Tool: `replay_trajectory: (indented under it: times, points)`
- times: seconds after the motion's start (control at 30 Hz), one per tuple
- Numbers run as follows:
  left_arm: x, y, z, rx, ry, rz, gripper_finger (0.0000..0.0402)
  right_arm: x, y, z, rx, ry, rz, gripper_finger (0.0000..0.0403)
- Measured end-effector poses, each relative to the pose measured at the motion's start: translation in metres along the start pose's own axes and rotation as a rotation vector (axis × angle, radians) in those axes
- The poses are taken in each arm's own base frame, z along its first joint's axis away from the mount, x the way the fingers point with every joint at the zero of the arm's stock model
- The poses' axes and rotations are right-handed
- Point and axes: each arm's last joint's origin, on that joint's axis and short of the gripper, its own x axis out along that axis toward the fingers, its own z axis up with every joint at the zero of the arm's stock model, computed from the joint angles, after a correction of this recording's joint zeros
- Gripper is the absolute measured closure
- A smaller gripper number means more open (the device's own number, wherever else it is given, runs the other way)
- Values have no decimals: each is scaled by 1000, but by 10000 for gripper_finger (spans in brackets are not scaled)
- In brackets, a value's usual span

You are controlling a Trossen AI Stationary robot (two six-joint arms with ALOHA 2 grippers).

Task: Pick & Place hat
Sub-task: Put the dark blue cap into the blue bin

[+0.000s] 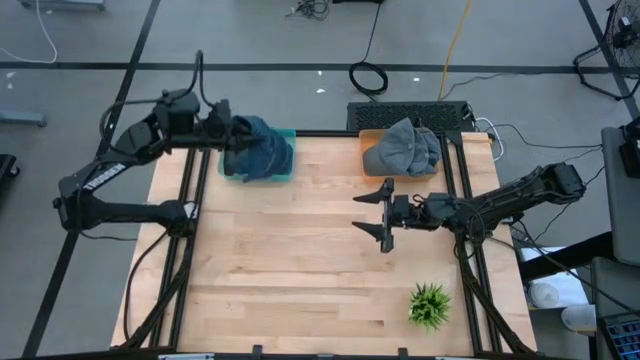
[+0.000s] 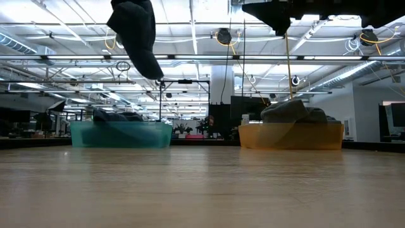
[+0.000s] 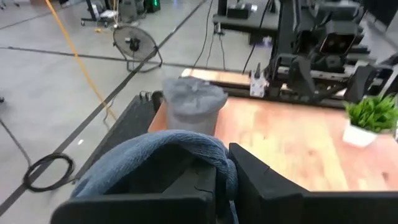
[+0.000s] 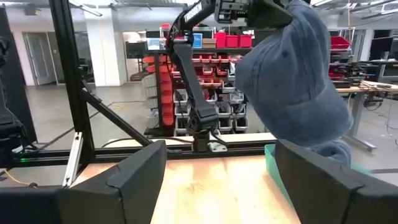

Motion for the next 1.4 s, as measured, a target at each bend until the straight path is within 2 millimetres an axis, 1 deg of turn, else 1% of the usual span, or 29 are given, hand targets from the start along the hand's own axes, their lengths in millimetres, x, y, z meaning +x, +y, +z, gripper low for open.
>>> replay_trajectory:
  times: [0.2, 0.27, 0.4, 0.5, 0.63, 0.77, 0.93, 1.1, 1.27, 1.4]
  points:
    - [-3, 12, 17, 89, 89, 33, 381, 0, 0, -2, -25, 19, 2, 123]
    - [-2, 17, 20, 120, 110, 45, 381, 0, 0, -3, -45, 29, 3, 123]
    - [4, 30, 21, 126, 145, 78, 381, 0, 0, -4, -61, 38, 3, 124]
    - [11, 43, 16, 105, 196, 104, 381, 0, 0, -4, -63, 39, 3, 124]
    - [26, 64, 5, 56, 272, 118, 381, 0, 0, -4, -65, 39, 2, 124]
    - [38, 81, -3, 10, 292, 89, 381, 0, 0, -5, -91, 53, 3, 124]
    - [51, 98, -13, -22, 328, 101, 381, 0, 0, -9, -108, 94, 4, 124]
    - [52, 105, -19, -55, 355, 93, 381, -1, 0, -11, -114, 113, 4, 124]
    - [54, 104, -26, -86, 394, 53, 381, -1, 0, -11, -182, 111, 7, 124]
    - [57, 104, -36, -134, 419, 51, 381, -1, 0, -11, -190, 109, 7, 124]
